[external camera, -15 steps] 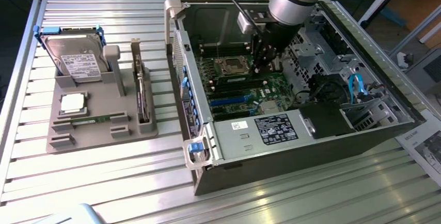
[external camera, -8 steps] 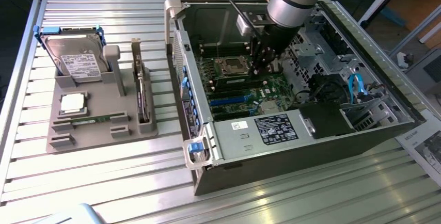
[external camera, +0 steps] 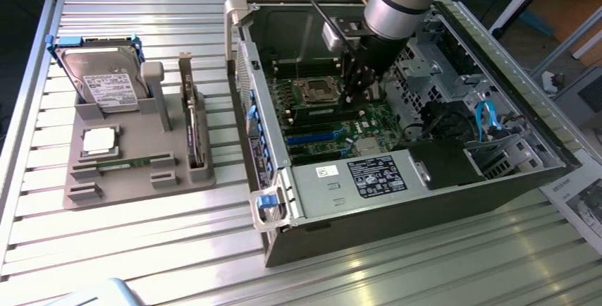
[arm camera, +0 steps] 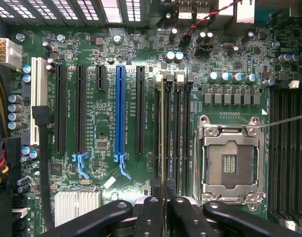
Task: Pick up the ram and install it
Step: 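Insert the ram into the slot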
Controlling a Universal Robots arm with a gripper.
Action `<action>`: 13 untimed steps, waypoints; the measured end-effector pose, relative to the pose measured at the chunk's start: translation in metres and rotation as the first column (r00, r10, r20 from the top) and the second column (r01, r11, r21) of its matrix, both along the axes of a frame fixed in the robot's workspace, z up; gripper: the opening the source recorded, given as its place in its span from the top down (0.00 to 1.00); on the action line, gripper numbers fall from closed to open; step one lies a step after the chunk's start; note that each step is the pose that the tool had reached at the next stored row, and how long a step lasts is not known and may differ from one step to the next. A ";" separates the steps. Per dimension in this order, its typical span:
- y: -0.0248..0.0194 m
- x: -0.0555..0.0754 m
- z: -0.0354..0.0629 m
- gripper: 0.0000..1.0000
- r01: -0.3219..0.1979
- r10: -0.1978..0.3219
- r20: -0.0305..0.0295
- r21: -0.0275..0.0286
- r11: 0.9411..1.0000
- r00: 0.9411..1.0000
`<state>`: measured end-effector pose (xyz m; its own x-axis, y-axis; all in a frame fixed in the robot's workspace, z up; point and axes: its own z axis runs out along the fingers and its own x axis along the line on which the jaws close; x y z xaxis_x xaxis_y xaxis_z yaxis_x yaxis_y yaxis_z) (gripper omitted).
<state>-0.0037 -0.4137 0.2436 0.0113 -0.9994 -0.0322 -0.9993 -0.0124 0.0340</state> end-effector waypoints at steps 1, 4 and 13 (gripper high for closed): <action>0.0000 0.000 -0.0004 0.88 0.000 0.000 0.000 0.000 1.000 1.000; 0.0000 0.000 -0.0004 0.88 0.000 0.000 0.000 0.000 1.000 1.000; -0.0003 0.000 -0.0009 0.88 0.016 -0.016 0.000 0.000 1.000 1.000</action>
